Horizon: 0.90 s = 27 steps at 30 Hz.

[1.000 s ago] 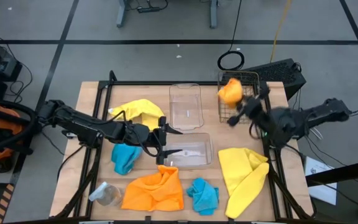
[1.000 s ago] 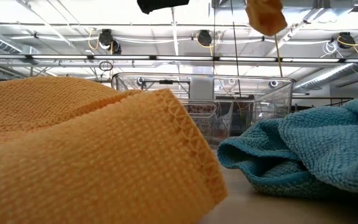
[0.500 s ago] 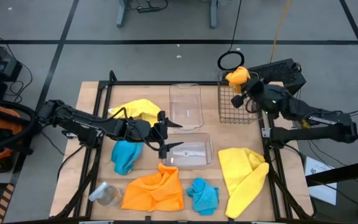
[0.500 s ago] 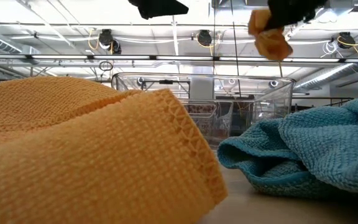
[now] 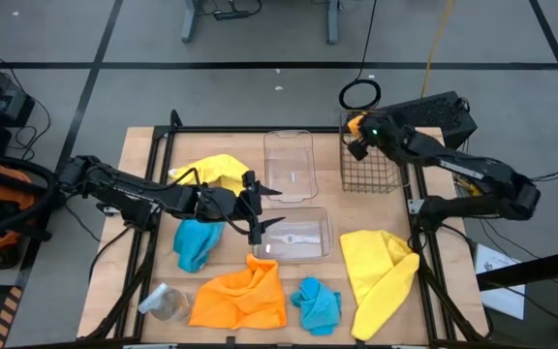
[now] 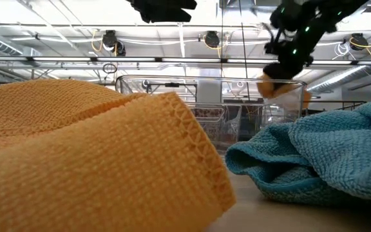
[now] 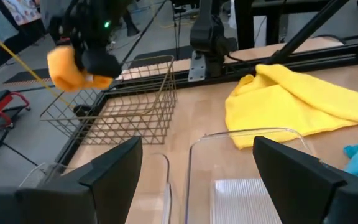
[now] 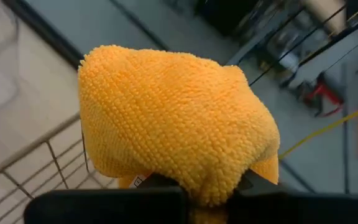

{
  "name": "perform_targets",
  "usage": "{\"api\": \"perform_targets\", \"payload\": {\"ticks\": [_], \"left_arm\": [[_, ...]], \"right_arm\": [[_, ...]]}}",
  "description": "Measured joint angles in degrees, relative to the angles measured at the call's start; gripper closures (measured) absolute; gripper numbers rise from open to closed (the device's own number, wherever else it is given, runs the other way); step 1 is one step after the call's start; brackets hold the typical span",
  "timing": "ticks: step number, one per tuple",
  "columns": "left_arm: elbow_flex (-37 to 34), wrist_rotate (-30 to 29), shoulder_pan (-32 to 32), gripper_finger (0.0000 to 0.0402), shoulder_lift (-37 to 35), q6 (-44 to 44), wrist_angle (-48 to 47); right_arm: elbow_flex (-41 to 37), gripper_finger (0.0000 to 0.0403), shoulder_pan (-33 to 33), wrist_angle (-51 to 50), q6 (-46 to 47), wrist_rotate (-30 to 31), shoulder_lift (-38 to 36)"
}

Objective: Sort microfiber towel by color & place in baskets
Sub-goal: Put the top orange microfiber towel into the black metal basket

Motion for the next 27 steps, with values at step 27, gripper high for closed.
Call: {"api": "perform_targets", "payload": {"ticks": [27], "left_arm": [[0.0, -0.01, -0.07, 0.0088, 0.0, -2.95, -5.31]], "right_arm": [[-0.09, 0.0274, -10.22, 1.58, 4.16, -7.13, 19.48]]}}
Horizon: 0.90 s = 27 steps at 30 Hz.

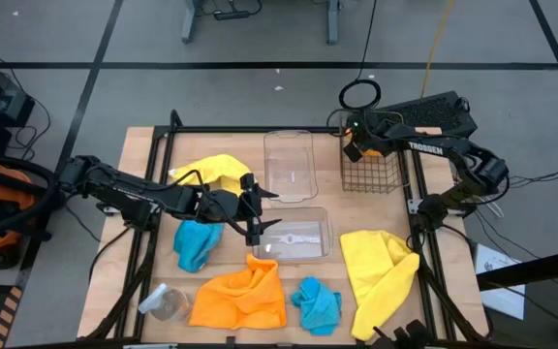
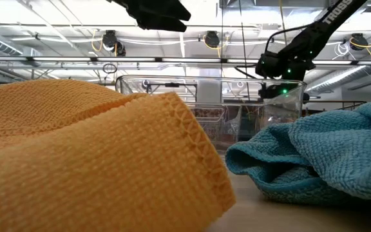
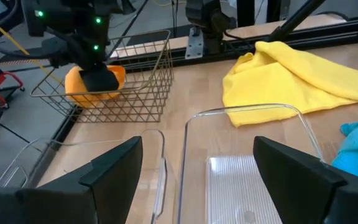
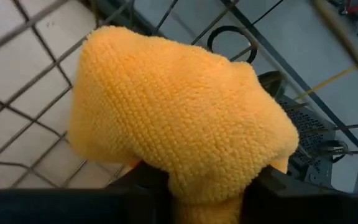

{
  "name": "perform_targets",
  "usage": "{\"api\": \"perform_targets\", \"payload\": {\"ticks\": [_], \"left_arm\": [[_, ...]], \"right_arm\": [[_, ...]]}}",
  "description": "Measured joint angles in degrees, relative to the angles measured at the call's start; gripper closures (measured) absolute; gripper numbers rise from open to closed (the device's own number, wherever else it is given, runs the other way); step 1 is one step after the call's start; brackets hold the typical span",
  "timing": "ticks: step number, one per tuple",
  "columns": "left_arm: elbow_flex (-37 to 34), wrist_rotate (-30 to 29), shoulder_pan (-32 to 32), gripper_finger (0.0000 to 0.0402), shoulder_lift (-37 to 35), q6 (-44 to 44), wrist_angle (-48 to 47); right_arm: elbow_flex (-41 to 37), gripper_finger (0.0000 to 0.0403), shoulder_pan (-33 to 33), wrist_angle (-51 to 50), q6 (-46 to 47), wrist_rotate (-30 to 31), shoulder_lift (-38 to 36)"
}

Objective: Sort microfiber towel by color & place in baskets
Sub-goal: Put the top orange microfiber towel into the black metal basket, then put the orange microfiber towel into the black metal basket

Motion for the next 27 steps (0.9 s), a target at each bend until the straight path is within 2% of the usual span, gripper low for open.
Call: {"api": "perform_targets", "payload": {"ticks": [8, 13, 20, 27], "left_arm": [[0.0, 0.01, 0.0, 0.0088, 0.0, 0.0, -0.24], [0.0, 0.01, 0.0, 0.0088, 0.0, -0.2, -1.22], [0.0, 0.01, -0.48, 0.0088, 0.0, -3.71, -1.7], [0.0, 1.12, -4.63, 0.0088, 0.0, -4.54, -1.06]], "right_arm": [[-0.02, 0.0212, 0.02, -0.86, -0.84, 0.0, -0.52], [-0.02, 0.0178, 0.12, -7.81, 2.24, 0.0, -5.21], [-0.04, 0.0134, 4.65, -16.47, 7.24, -0.98, -17.52], [-0.04, 0.0134, 16.68, -18.7, 16.66, -11.31, -34.83]]}}
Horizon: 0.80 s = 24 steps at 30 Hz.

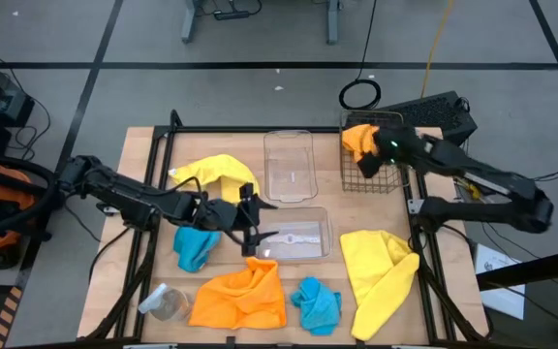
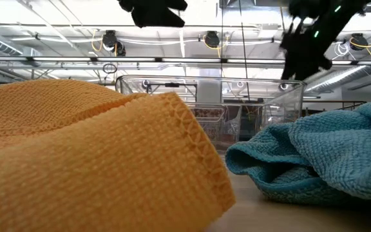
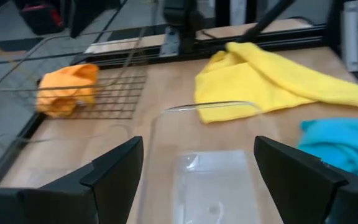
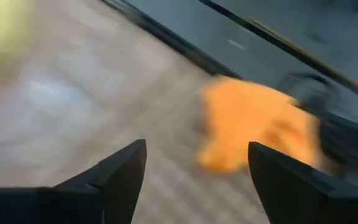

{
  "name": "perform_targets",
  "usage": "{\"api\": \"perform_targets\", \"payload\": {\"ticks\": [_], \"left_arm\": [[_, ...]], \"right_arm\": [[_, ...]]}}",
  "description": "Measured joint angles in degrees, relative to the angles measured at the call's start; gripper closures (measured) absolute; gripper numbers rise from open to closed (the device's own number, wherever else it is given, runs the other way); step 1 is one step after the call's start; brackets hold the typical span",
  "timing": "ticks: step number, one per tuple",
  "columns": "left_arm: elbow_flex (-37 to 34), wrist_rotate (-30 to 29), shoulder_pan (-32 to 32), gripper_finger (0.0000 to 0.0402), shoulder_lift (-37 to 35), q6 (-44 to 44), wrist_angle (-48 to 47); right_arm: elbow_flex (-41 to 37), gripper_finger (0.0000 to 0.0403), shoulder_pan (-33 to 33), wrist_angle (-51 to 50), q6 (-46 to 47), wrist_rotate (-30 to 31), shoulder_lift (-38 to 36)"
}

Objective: Sort microfiber towel by color & place in baskets
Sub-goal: Put the orange microfiber towel into the black metal basket

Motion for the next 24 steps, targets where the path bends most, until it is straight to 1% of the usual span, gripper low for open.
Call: {"api": "perform_targets", "payload": {"ticks": [3, 5, 7, 10, 13, 17, 21, 24], "left_arm": [[0.0, 0.16, -3.08, 0.0088, 0.0, -1.49, -0.44], [0.0, 0.29, -5.54, 0.0088, 0.0, -3.17, -3.34], [0.0, 0.29, -8.31, 0.0088, 0.07, -5.61, -6.32], [0.0, -0.69, -13.15, 0.0088, 0.04, -11.64, -8.09], [0.0, -1.23, -18.04, 0.0088, 1.04, -17.18, -8.35], [0.0, -3.53, -23.83, 0.0088, 1.95, -24.84, -8.17], [-0.02, -3.81, -27.59, 0.0088, 4.08, -29.69, -8.47], [-0.02, -4.22, -29.27, 0.0088, 6.41, -30.01, -8.07]], "right_arm": [[0.0, 0.0139, 9.22, 1.6, 3.85, -2.63, -6.23], [0.0, 0.0141, 16.25, 4.35, 6.18, -3.27, -9.42], [0.0, 0.0142, 23.45, 9.11, 7.74, -3.39, -11.4], [0.02, 0.0142, 33.54, 16.31, 7.01, -1.98, -11.47], [0.06, 0.0142, 41.58, 20.3, 4.78, 1.68, -8.44], [0.0, 0.0142, 49.72, 22.52, 2.18, 5.73, -1.51], [0.0, 0.0142, 55.75, 24.87, 0.89, 10.22, 5.82], [-0.02, 0.0142, 59.15, 27.21, 1.58, 13.87, 11.05]]}}
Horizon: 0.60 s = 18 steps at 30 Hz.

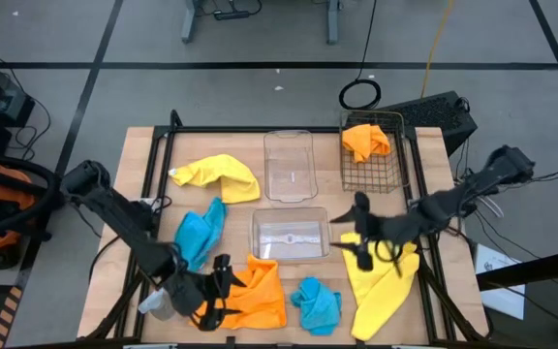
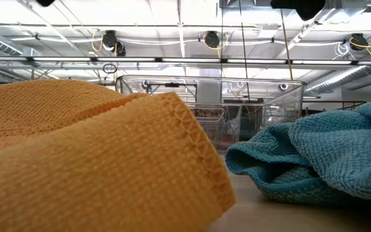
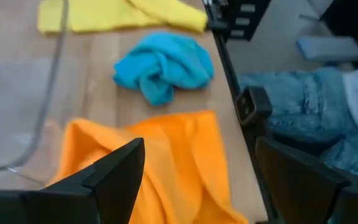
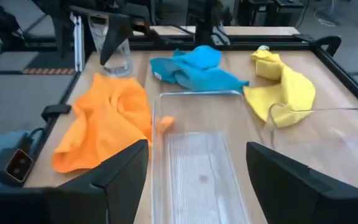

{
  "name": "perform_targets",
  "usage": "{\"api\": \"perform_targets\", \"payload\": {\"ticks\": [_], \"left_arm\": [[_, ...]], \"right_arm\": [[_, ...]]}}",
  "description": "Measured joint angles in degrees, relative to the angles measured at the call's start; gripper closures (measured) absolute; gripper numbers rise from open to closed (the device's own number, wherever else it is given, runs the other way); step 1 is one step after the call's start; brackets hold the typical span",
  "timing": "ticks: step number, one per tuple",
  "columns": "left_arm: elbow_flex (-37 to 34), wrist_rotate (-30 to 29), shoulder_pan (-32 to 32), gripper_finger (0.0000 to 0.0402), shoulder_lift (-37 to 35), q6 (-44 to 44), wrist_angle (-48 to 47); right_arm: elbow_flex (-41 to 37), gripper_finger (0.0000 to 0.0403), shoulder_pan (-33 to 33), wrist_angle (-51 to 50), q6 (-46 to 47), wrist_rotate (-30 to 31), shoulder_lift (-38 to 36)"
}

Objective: Sort microfiber towel by color & place in baskets
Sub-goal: Put the orange microfiber towel into the black metal basket

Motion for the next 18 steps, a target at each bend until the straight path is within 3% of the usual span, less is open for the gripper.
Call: {"api": "perform_targets", "payload": {"ticks": [4, 10, 18], "left_arm": [[0.0, -0.98, -0.4, 0.0088, 4.13, -2.91, 0.22], [0.0, -1.03, 0.59, 0.0088, 9.48, -2.99, 0.12], [0.01, -1.12, 1.78, 0.0088, 11.39, -5.92, 0.39]], "right_arm": [[0.0, 0.0142, 4.15, 4.94, 0.44, 3.49, 6.75], [0.01, 0.0142, 8.87, 14.67, -0.4, 3.86, 15.27], [0.02, 0.0142, 13.1, 21.81, 2.47, 5.81, 19.68]]}}
